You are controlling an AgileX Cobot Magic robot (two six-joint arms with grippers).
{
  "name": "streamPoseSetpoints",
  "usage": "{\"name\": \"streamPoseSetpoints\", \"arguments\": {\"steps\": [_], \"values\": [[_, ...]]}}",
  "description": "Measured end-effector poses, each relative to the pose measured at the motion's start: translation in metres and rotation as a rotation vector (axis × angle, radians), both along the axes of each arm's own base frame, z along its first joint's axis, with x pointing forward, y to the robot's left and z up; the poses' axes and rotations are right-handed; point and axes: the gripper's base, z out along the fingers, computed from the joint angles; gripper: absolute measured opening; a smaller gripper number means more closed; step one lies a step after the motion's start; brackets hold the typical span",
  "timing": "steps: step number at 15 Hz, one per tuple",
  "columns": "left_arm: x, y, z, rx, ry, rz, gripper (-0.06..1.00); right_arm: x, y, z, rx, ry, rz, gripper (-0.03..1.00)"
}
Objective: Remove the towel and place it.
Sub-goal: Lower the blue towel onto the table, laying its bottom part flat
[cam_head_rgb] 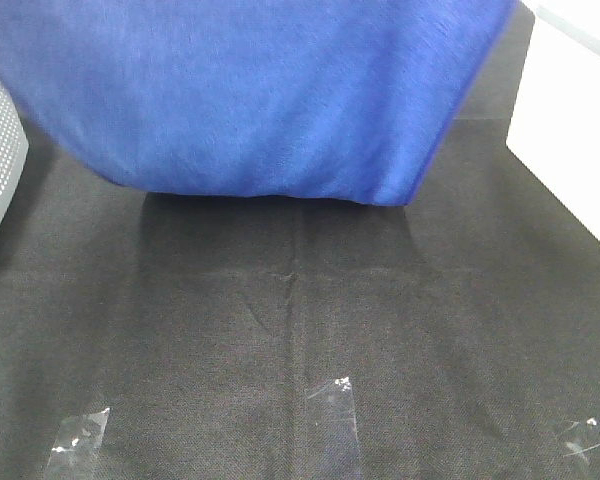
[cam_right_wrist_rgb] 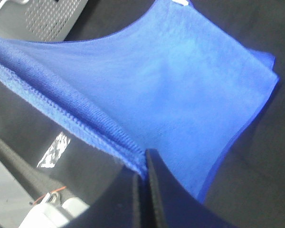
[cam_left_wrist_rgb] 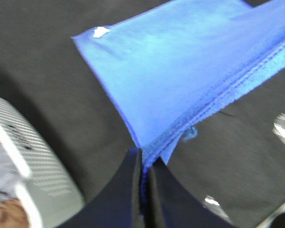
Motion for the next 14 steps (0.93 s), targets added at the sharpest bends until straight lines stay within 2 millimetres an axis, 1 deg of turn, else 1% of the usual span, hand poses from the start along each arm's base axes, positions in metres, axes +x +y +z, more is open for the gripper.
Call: {"name": "streamPoseSetpoints", "arguments": {"steps": [1,4,6,8,11,13,14], "values": [[-0.012,-0.001,-0.009,-0.033,0.035,-0.012,0.00,-0.015,-0.004,-0.005,-0.001,0.016,0.000,0.01],[-0.038,0.001,-0.027,-0.081,0.096,-0.026,0.00,-0.044,-0.012,-0.019,0.008,0.067,-0.008,0.01],[-0.058,0.002,-0.034,-0.121,0.113,-0.035,0.00,-0.062,-0.017,-0.025,0.027,0.095,-0.027,0.01],[-0.079,0.005,-0.037,-0.153,0.107,-0.041,0.00,-0.081,-0.021,-0.023,0.073,0.106,-0.046,0.01],[-0.103,0.009,-0.035,-0.190,0.073,-0.052,0.00,-0.100,-0.024,-0.022,0.125,0.119,-0.058,0.01],[-0.111,0.009,-0.039,-0.202,0.077,-0.056,0.00,-0.110,-0.026,-0.028,0.147,0.148,-0.065,0.01],[-0.114,0.010,-0.045,-0.204,0.093,-0.055,0.00,-0.114,-0.026,-0.035,0.150,0.172,-0.070,0.01]]}}
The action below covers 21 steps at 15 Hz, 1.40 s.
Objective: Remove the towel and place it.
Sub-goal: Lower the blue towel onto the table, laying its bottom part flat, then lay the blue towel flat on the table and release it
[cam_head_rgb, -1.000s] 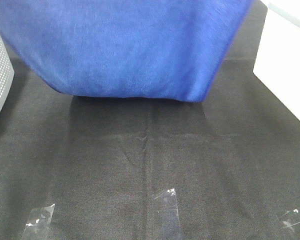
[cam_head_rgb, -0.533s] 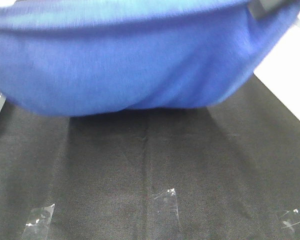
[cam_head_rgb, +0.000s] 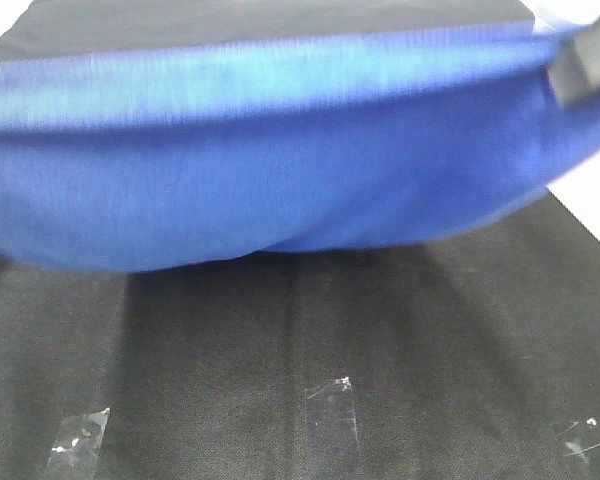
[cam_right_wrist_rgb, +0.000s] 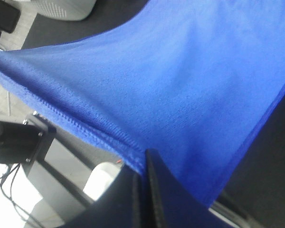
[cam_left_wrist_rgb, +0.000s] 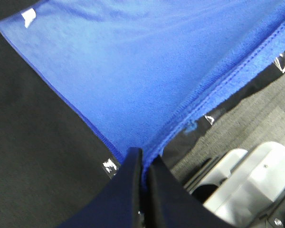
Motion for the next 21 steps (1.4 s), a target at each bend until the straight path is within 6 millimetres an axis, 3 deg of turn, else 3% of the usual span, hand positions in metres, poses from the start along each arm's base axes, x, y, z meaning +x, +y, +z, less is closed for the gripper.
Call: {"name": "streamPoseSetpoints", "arguments": {"steps": [3,8,10,13,16,21], "values": [[-0.002,-0.002,-0.033,-0.011,0.127,0.006,0.00,-0.014,-0.003,-0.021,0.014,0.077,-0.015,0.01],[-0.008,-0.007,-0.067,-0.057,0.273,0.000,0.00,-0.041,-0.010,-0.058,0.021,0.184,-0.061,0.01],[-0.014,-0.008,-0.090,-0.065,0.364,0.002,0.00,-0.051,-0.013,-0.073,0.026,0.228,-0.079,0.01],[-0.022,-0.008,-0.113,-0.065,0.444,-0.008,0.00,-0.054,-0.014,-0.101,-0.006,0.317,-0.088,0.01],[-0.027,-0.008,-0.126,-0.064,0.493,-0.007,0.00,-0.054,-0.014,-0.130,-0.046,0.436,-0.097,0.01],[-0.020,-0.009,-0.135,-0.068,0.594,0.065,0.00,-0.049,-0.013,-0.138,-0.065,0.484,-0.100,0.01]]}}
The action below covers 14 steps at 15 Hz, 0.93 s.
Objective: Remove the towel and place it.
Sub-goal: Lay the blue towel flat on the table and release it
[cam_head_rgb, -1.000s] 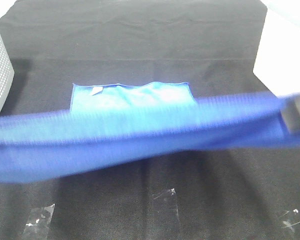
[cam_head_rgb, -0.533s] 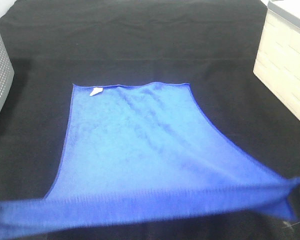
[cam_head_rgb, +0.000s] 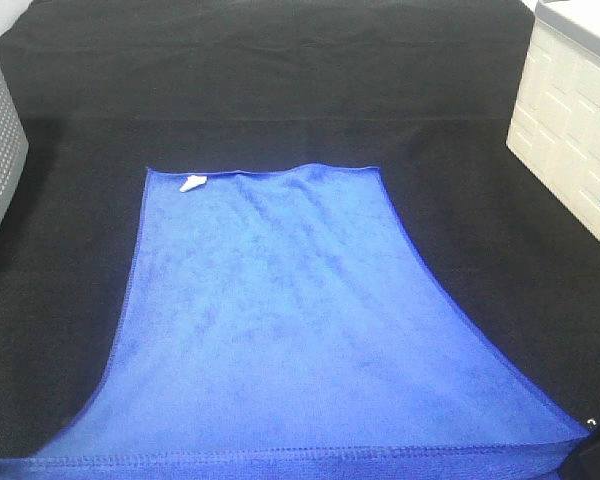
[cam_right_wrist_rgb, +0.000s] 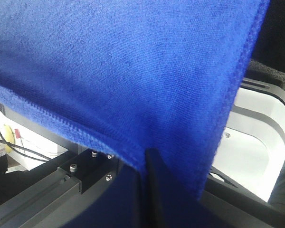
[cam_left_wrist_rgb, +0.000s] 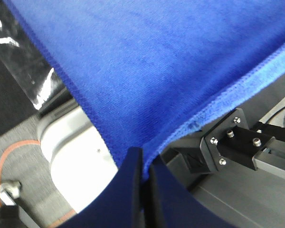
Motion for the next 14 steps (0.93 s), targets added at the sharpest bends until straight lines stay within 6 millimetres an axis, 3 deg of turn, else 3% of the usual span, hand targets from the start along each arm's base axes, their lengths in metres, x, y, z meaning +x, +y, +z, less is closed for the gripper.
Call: {"name": "streamPoseSetpoints", "arguments": {"steps": [5,8,14], "values": [[0.017,-0.004,-0.021,0.036,0.151,0.006,0.00,0.004,0.001,-0.004,-0.013,0.027,0.001,0.01],[0.029,-0.007,-0.037,0.062,0.249,0.006,0.00,0.016,0.004,-0.019,-0.048,0.114,0.021,0.01],[0.048,-0.014,-0.046,0.115,0.299,-0.038,0.00,0.035,0.010,-0.050,-0.105,0.250,0.106,0.01]]}}
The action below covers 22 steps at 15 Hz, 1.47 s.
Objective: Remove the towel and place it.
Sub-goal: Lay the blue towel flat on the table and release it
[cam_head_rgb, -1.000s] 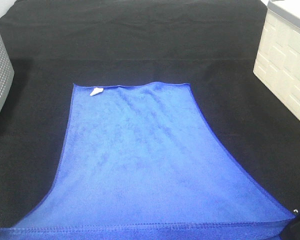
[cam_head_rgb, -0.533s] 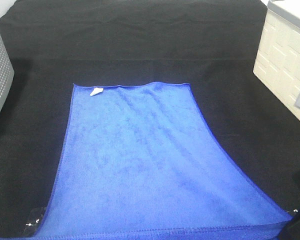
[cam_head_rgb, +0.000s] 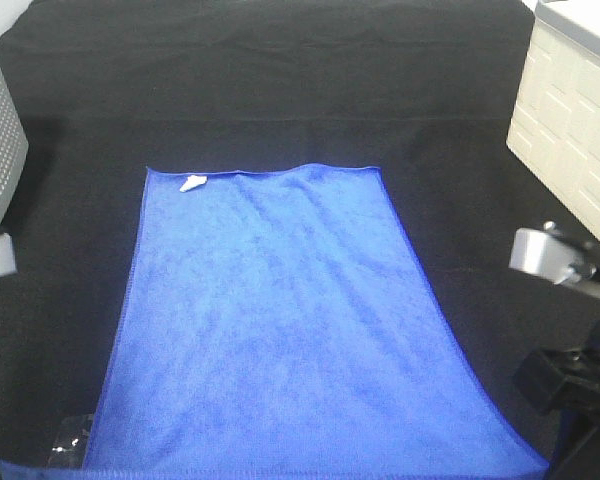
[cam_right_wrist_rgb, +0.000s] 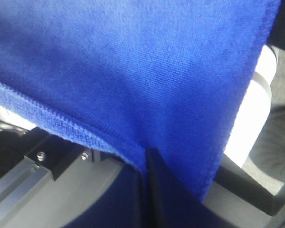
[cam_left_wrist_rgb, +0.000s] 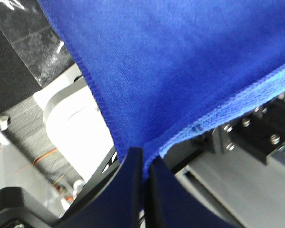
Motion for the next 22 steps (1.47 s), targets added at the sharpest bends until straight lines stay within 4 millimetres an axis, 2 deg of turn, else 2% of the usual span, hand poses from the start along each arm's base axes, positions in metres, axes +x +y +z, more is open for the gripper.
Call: {"name": "streamPoseSetpoints", "arguments": {"steps": [5,11,14,17,22], "values": [[-0.002,-0.023,-0.021,0.102,0.078,-0.181,0.00,0.007,0.004,-0.015,0.025,0.056,0.068,0.01],[0.020,-0.053,-0.033,0.156,0.099,-0.301,0.00,0.018,0.010,-0.040,0.048,0.102,0.106,0.01],[0.022,-0.075,-0.043,0.165,0.132,-0.368,0.00,0.022,0.015,-0.049,0.087,0.109,0.116,0.01],[0.020,-0.096,-0.049,0.155,0.142,-0.421,0.00,0.015,0.035,-0.060,0.072,0.122,0.203,0.01],[0.017,-0.101,-0.058,0.161,0.181,-0.432,0.00,0.014,0.042,-0.076,0.047,0.161,0.227,0.01]]}}
